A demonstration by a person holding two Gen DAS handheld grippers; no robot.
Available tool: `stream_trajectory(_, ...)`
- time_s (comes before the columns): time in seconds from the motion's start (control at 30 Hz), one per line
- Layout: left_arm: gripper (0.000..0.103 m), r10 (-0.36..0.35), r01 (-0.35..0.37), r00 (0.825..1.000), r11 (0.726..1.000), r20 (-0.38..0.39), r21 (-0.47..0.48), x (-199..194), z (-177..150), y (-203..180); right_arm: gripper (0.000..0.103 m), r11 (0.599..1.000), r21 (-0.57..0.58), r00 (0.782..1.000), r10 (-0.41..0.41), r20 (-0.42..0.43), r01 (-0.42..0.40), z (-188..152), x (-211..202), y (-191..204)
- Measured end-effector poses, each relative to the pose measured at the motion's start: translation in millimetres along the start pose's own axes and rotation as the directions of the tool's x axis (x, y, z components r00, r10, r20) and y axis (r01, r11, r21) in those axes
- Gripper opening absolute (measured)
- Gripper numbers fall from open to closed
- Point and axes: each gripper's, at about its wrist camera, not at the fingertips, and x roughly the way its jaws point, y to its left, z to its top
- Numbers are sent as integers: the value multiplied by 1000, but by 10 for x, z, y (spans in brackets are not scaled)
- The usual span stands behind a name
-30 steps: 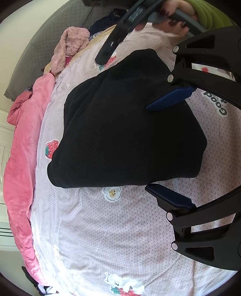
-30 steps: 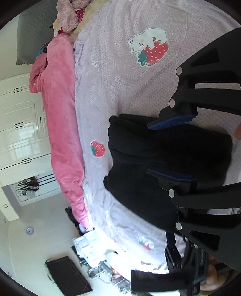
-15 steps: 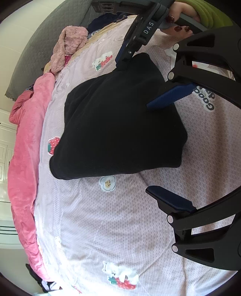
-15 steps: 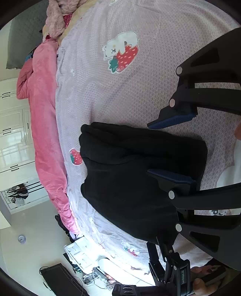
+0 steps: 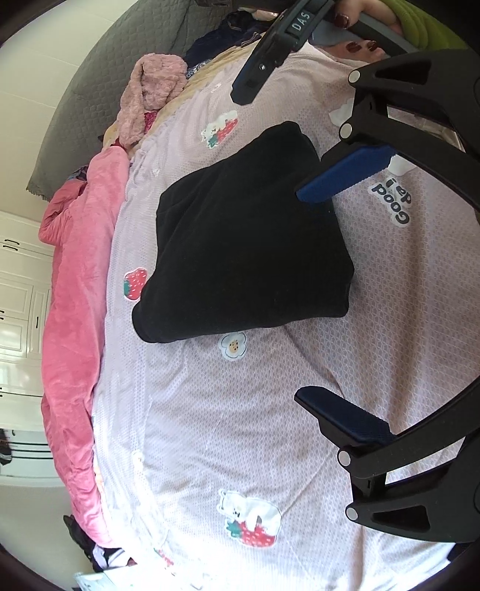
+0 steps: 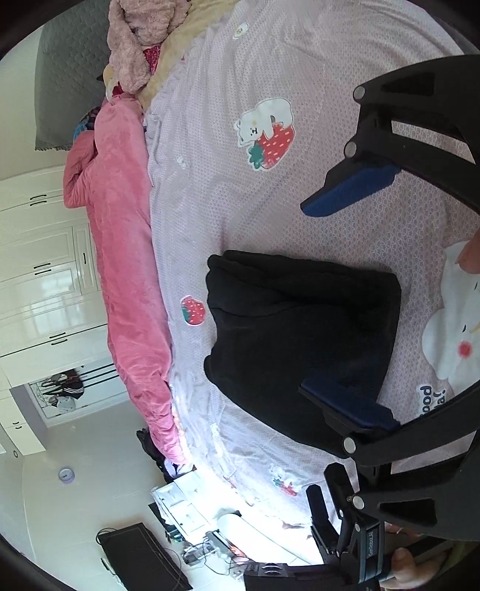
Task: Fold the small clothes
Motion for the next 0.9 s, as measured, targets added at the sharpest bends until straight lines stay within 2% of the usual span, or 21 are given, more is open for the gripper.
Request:
stream_trajectory(0.27, 94, 51, -49, 997, 998, 61, -31, -199, 22, 63, 90, 1000, -4, 999, -3, 41, 3, 42, -172, 72)
stream_trajectory(0.37, 94, 89, -88, 993, 996, 78, -20, -286, 10, 46, 98, 1000, -9, 998, -4, 57, 4, 43, -229, 128)
stream_trajectory(0.53, 94, 129, -128, 985, 992, 116, -18, -458, -40, 38, 98, 999, -45, 992, -1, 129, 7, 36, -416, 272)
stream_trajectory(0.7, 94, 173, -174, 965, 985, 197, -12, -687, -130, 6, 98, 997, -67, 985, -17, 174, 29, -6, -564, 357)
stream_trajectory(0.8, 94, 179, -180, 958, 984, 223, -17, -787, -191, 3, 98, 996, -75, 981, -30, 190, 45, -48, -625, 364)
stream_trajectory(0.9, 94, 167, -165, 960, 986, 226, -27, -846, -256, 13, 98, 995, -77, 978, -47, 205, 64, -123, -687, 388)
